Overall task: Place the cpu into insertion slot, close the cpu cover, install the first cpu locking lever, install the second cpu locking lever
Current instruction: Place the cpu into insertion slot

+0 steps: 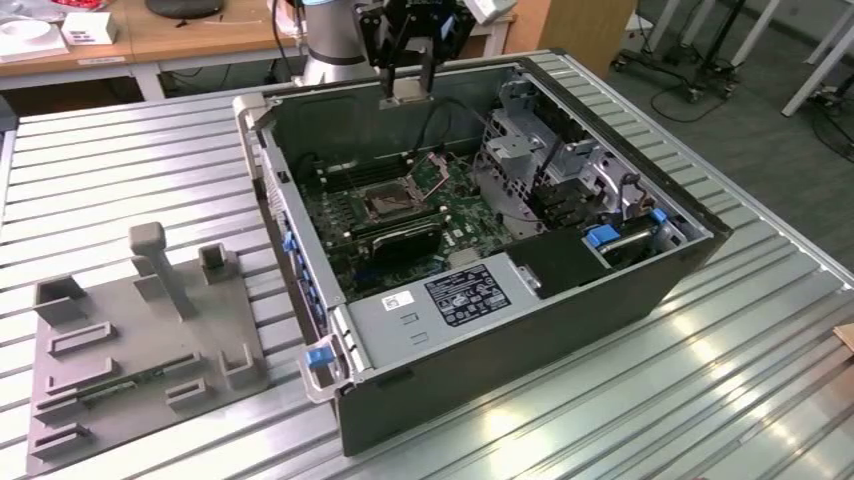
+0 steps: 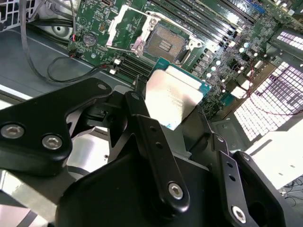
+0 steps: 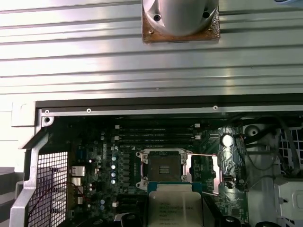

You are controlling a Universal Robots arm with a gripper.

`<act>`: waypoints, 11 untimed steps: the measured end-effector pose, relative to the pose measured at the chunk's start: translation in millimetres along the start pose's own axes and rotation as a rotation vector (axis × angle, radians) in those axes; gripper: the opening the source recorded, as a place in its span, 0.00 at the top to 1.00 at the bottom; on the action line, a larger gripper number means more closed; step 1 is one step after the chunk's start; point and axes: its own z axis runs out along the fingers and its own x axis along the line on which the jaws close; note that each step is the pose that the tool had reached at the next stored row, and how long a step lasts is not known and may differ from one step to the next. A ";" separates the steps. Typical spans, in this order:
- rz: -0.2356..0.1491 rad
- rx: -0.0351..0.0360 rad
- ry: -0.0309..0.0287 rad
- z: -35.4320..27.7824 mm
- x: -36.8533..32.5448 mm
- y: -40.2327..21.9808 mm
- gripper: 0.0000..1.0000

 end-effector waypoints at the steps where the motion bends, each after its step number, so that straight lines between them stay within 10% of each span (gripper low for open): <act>1: 0.000 0.0001 0.0001 0.8 0.0 -0.1 0.46; 11: 0.000 0.0000 0.0001 4.9 -0.1 -0.5 0.46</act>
